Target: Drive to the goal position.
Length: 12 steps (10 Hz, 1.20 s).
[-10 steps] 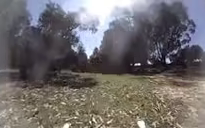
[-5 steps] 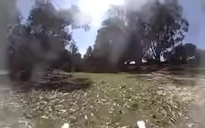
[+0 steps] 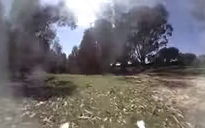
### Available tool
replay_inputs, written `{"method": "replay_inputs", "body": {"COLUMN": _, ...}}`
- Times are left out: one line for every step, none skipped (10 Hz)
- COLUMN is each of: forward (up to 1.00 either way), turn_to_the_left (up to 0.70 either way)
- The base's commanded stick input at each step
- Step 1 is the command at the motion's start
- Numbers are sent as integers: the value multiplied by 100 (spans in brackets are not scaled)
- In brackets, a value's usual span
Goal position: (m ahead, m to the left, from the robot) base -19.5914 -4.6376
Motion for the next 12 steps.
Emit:
{"method": "replay_inputs", "body": {"forward": 100, "turn_to_the_left": 0}}
{"method": "replay_inputs", "body": {"forward": 100, "turn_to_the_left": 0}}
{"method": "replay_inputs", "body": {"forward": 100, "turn_to_the_left": 0}}
{"method": "replay_inputs", "body": {"forward": 100, "turn_to_the_left": -27}}
{"method": "replay_inputs", "body": {"forward": 100, "turn_to_the_left": -27}}
{"method": "replay_inputs", "body": {"forward": 100, "turn_to_the_left": -27}}
{"method": "replay_inputs", "body": {"forward": 100, "turn_to_the_left": -27}}
{"method": "replay_inputs", "body": {"forward": 100, "turn_to_the_left": -27}}
{"method": "replay_inputs", "body": {"forward": 100, "turn_to_the_left": -27}}
{"method": "replay_inputs", "body": {"forward": 100, "turn_to_the_left": -27}}
{"method": "replay_inputs", "body": {"forward": 100, "turn_to_the_left": -27}}
{"method": "replay_inputs", "body": {"forward": 100, "turn_to_the_left": -27}}
